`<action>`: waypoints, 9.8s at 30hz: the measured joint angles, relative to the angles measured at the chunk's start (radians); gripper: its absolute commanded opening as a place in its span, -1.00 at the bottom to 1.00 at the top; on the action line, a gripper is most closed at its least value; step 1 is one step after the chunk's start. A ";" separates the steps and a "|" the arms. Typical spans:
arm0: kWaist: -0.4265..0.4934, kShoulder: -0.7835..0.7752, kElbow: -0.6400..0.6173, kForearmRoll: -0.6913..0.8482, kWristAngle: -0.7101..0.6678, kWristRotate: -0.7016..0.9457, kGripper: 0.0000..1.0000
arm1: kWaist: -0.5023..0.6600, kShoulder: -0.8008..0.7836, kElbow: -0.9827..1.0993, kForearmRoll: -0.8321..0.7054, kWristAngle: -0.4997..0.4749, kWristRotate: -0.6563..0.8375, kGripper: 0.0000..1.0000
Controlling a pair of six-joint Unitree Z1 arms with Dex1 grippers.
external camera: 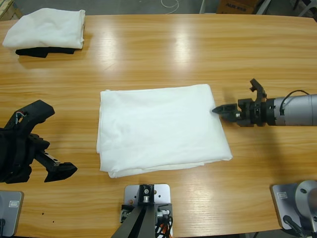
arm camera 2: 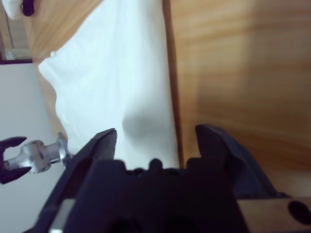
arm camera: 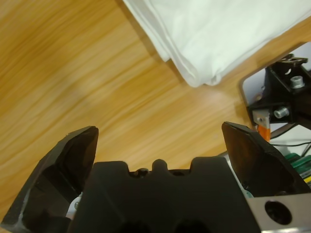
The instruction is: Fold clothes
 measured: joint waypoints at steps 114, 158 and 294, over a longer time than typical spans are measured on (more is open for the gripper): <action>-0.002 0.000 0.096 -0.046 0.004 -0.025 0.99 | 1.097 0.161 -1.065 1.420 -0.855 0.176 -1.00; 0.095 0.370 -0.454 -0.135 -0.150 0.150 -1.00 | 1.100 -0.415 -0.409 0.812 -0.803 0.440 -1.00; 0.090 0.222 -0.268 -0.122 0.007 -0.042 0.99 | 0.386 -0.340 -0.314 0.435 -0.210 -0.081 0.72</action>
